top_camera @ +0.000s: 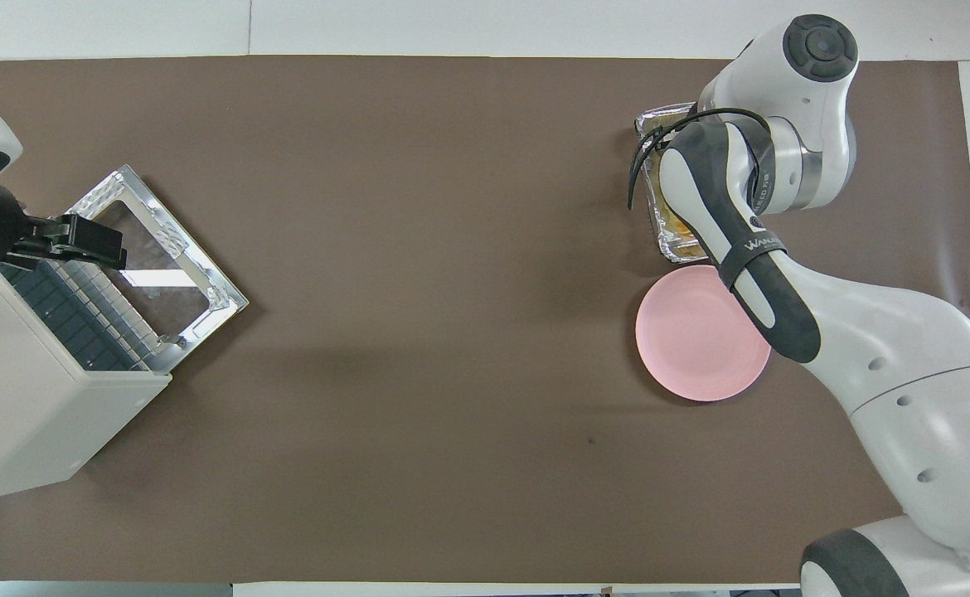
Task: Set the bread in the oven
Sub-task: 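Lower the bread roll into the foil tray with the right gripper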
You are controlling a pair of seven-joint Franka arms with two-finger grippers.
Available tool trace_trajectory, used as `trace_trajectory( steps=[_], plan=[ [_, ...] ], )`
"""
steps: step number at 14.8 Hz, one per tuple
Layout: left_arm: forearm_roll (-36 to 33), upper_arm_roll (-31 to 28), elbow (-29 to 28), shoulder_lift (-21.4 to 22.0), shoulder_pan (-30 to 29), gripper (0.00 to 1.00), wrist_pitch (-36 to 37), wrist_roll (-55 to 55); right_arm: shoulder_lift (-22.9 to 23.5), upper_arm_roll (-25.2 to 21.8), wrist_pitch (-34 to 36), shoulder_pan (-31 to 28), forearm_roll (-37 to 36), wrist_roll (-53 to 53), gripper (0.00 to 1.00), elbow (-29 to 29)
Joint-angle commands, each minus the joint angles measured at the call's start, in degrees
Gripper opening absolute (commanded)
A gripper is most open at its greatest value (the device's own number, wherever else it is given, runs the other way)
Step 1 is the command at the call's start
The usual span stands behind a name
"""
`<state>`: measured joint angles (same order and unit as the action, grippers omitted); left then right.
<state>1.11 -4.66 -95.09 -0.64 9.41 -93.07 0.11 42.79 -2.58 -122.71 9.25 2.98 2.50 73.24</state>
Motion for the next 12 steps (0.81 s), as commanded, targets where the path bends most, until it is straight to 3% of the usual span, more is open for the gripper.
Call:
trace_trajectory(
  steps=[1,12],
  plan=[
    [0.2,-0.3,-0.9,1.1,0.1,1.0,0.3,0.8,-1.0,0.2,2.1,-0.4,-0.3,-1.4,1.0,0.7],
    [0.2,-0.3,-0.9,1.1,0.1,1.0,0.3,0.8,-1.0,-2.9,9.8,-1.4,-1.0,-5.0,1.0,-3.4]
  ],
)
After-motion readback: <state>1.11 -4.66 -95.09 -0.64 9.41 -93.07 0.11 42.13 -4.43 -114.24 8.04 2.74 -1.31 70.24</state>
